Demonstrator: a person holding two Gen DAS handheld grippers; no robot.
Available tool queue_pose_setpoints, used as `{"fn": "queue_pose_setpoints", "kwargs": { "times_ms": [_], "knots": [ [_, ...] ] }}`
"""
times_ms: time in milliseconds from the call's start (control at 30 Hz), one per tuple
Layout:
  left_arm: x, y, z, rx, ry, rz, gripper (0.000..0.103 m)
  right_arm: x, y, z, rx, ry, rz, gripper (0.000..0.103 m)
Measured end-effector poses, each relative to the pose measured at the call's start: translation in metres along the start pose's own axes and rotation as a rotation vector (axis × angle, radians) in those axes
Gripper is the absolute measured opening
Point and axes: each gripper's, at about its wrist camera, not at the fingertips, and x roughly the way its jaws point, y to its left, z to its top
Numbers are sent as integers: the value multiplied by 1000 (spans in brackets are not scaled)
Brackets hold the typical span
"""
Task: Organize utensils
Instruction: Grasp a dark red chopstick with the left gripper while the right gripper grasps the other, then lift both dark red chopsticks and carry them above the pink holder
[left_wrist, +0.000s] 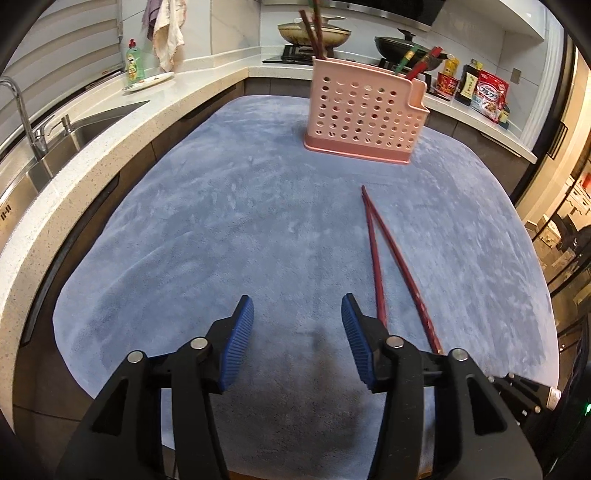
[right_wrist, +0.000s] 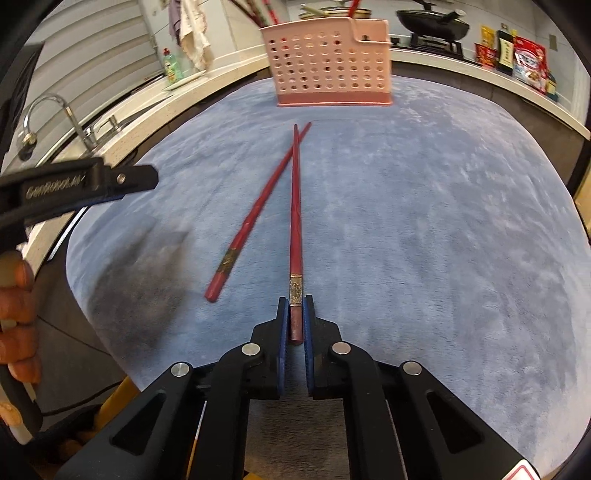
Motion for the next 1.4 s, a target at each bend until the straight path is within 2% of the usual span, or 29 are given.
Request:
{"fn": "queue_pose_setpoints", "kwargs": {
  "times_ms": [133, 300, 500, 633, 733, 833, 1167, 1400],
  "knots": [
    [4, -15, -8, 31, 23, -53, 55, -3, -19, 1, 67, -7, -16, 7],
    [15, -35, -19, 66, 69, -105, 55, -10, -36, 0, 108, -20, -40, 7],
    [34, -46, -28, 75, 128, -109, 55, -12, -39, -4, 116, -17, -43, 7],
    [42, -44, -33, 66, 149, -96, 43, -11, -39, -5, 113, -13, -38, 7],
    [41, -44, -33, 77, 148, -89, 30, -11, -39, -6, 115, -12, -35, 7],
    [40, -41, -34, 78, 148, -88, 11, -10, -40, -6, 115, -11, -33, 7],
    [35, -38, -33, 70, 167, -101, 7, -14, -39, -6, 116, -17, -32, 7],
    [15, -37, -22, 67, 135, -96, 7, -31, -40, 5, 116, -51, -22, 7]
  ]
}}
